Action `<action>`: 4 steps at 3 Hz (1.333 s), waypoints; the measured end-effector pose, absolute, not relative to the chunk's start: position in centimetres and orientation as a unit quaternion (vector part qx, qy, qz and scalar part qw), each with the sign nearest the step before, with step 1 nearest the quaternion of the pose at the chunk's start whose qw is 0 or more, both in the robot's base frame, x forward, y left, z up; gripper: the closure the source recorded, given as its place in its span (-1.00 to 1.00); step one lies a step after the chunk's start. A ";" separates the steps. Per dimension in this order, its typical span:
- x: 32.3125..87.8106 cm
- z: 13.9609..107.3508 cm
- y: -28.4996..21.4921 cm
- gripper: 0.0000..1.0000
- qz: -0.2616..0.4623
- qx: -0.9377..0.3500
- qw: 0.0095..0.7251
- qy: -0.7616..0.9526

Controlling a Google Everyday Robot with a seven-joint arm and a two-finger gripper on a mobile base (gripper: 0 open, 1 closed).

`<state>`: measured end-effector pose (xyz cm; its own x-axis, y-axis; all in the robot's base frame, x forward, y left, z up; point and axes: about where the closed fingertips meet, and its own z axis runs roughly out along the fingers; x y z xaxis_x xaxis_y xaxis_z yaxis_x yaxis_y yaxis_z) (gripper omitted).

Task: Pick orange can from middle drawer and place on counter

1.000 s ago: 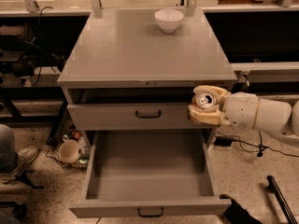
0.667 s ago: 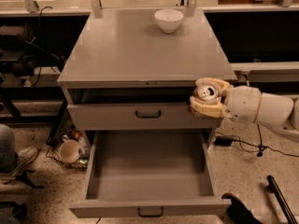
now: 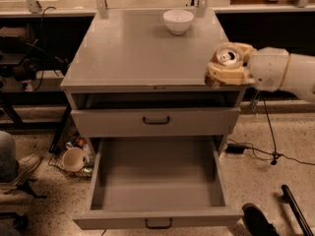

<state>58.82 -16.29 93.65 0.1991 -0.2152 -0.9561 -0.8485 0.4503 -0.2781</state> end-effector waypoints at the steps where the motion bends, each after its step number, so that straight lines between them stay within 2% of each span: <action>1: 62.0 96.2 -15.6 1.00 0.252 -0.466 0.600 0.600; 4: 71.8 95.2 -11.2 1.00 0.295 -0.443 0.546 0.647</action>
Offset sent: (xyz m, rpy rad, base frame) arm 0.1188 0.0365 0.0322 -0.0415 0.1946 -0.0044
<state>71.82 -11.19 95.17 -0.0116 -0.2514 -0.9678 -0.8949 0.4345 -0.1021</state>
